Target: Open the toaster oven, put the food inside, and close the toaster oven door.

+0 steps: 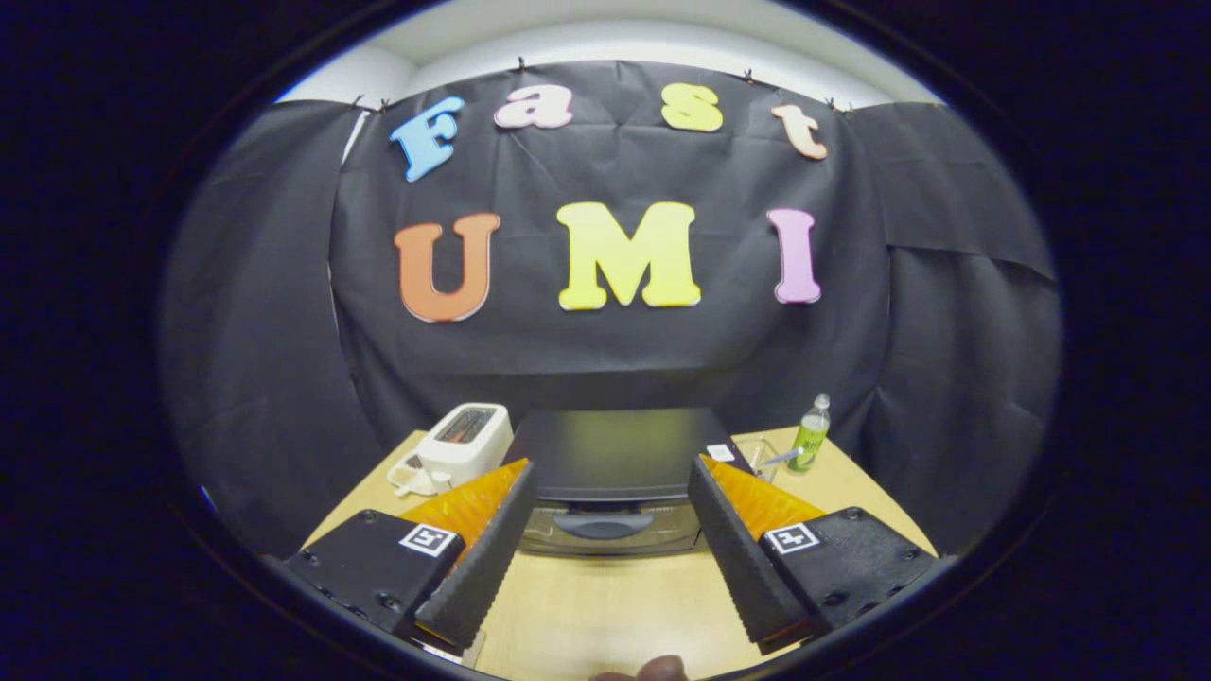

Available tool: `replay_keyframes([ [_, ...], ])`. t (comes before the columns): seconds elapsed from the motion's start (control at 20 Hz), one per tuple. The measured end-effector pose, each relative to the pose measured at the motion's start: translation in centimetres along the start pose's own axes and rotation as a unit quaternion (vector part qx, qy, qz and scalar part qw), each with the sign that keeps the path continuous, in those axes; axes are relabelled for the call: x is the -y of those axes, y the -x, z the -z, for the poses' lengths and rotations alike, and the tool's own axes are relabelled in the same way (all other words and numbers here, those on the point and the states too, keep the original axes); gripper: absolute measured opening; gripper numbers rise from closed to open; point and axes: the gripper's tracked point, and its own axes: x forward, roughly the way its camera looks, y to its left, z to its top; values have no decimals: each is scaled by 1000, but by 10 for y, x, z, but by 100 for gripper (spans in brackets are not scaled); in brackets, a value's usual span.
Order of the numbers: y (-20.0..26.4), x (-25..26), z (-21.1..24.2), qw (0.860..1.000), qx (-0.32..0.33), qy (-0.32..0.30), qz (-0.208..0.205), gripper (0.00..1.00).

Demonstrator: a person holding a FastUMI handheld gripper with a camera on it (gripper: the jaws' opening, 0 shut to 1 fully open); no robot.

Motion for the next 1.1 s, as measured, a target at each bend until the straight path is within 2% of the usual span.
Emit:
replay_keyframes([
  [0.2,52,7,-68,998,58,-9,4,100],
  [0.35,81,5,-87,998,69,-1,2,100],
  [0.65,122,-4,-91,997,80,2,-6,100],
  [1.1,133,-7,-78,997,83,-8,-9,100],
])
